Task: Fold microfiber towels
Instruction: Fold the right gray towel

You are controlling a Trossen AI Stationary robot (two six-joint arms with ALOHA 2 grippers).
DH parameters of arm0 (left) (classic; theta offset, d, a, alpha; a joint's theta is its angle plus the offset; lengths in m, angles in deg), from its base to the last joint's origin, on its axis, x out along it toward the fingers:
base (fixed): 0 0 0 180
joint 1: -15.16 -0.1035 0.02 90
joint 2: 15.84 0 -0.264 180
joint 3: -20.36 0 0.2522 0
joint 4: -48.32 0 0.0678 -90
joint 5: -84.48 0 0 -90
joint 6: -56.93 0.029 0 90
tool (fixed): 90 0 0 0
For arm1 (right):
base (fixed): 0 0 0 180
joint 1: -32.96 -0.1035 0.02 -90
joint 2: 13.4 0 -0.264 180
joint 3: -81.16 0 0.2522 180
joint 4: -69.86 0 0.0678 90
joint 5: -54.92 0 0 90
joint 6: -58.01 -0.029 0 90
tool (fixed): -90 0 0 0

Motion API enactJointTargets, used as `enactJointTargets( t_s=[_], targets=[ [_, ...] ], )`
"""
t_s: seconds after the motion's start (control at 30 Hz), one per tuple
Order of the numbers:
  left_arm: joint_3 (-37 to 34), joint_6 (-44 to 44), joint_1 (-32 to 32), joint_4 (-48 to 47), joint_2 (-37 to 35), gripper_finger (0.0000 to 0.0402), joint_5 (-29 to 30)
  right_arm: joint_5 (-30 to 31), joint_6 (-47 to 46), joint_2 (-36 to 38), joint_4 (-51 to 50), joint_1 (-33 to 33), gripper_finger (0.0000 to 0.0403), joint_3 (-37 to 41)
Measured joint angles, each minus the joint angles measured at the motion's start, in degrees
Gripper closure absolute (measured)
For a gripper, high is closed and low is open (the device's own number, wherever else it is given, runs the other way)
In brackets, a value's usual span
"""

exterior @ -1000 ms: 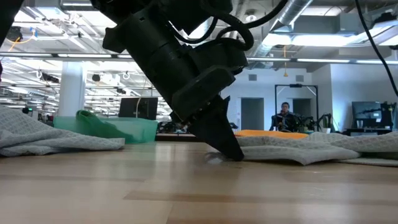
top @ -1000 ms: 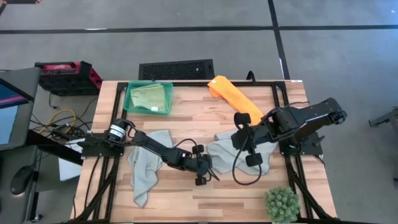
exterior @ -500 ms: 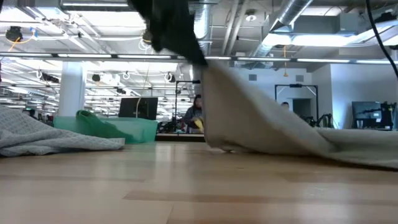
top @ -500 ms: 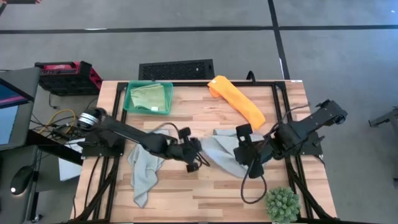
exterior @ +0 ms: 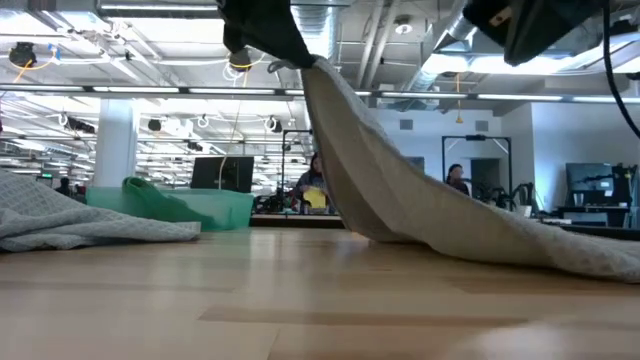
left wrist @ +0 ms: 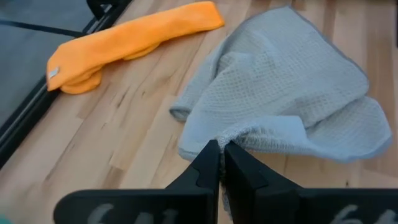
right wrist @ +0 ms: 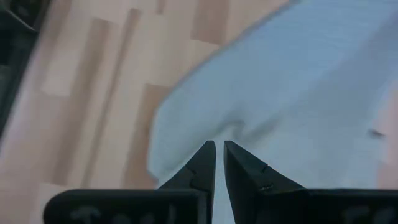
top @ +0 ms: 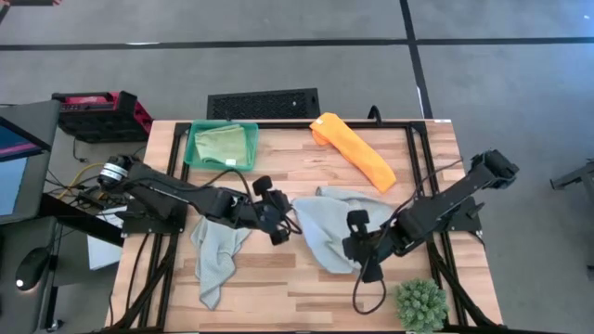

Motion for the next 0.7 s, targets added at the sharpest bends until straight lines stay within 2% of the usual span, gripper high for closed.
enactJointTargets(
  t_s=[0.17,0.33,0.53,0.7],
  targets=[
    [0.00,-0.63,-0.04,-0.11,-0.02,0.0399,0.82,-4.18,-2.67,0.02,7.00,-0.09,0.0346,3.01],
    [0.02,-0.97,-0.86,-0.09,-0.02,0.0400,0.78,-8.73,-3.01,-0.42,8.34,-0.13,0.0346,3.50],
    [0.04,-0.68,-2.49,1.39,-0.04,0.0400,1.88,-8.80,2.12,-5.42,13.08,-0.52,0.0346,3.43],
    [0.11,-0.57,-3.73,2.17,-0.18,0.0400,2.42,-8.74,3.90,-11.02,12.99,0.37,0.0346,3.55]
  ],
)
